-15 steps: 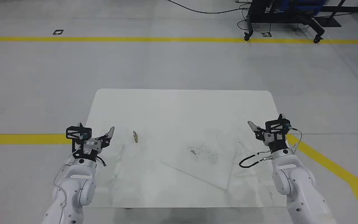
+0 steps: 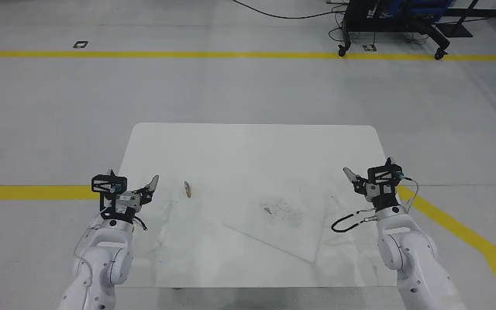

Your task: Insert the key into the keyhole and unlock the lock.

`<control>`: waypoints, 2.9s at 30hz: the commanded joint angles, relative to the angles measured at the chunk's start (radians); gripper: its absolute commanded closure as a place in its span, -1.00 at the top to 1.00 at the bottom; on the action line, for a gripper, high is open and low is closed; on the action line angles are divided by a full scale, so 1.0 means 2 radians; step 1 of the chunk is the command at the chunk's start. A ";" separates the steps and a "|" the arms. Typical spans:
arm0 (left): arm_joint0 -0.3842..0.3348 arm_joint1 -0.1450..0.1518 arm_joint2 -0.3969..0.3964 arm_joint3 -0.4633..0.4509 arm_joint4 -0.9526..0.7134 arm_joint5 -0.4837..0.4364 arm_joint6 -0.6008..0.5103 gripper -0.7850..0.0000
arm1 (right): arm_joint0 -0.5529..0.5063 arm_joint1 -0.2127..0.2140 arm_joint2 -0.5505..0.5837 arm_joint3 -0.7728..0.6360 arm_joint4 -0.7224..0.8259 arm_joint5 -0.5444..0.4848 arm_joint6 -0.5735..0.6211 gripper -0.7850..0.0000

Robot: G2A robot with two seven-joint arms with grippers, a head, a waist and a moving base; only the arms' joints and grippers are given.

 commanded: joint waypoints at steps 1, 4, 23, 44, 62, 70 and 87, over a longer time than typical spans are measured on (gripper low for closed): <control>0.000 0.000 0.000 0.000 0.000 0.000 0.000 1.00 | 0.000 0.000 0.000 0.000 0.000 0.000 0.000 1.00; 0.000 0.000 0.000 0.000 0.000 0.000 0.000 1.00 | 0.002 0.000 -0.007 -0.004 -0.005 -0.011 -0.001 1.00; 0.000 0.000 0.000 0.000 0.000 0.000 0.000 1.00 | 0.053 -0.007 -0.141 -0.005 -0.110 -0.079 0.019 1.00; 0.000 0.000 0.000 0.000 0.000 0.000 0.000 1.00 | 0.114 -0.003 -0.197 0.050 -0.068 -0.314 0.090 1.00; 0.000 0.000 0.000 0.000 0.000 0.000 0.000 1.00 | 0.172 -0.008 -0.248 0.103 -0.046 -0.347 0.169 -0.32; 0.000 0.000 0.000 0.000 0.000 0.000 0.000 1.00 | 0.181 -0.008 -0.258 0.092 -0.054 -0.336 0.191 -1.00; 0.000 0.000 0.000 0.000 0.000 0.000 0.000 1.00 | 0.134 0.007 -0.205 0.058 -0.061 -0.335 0.042 -1.00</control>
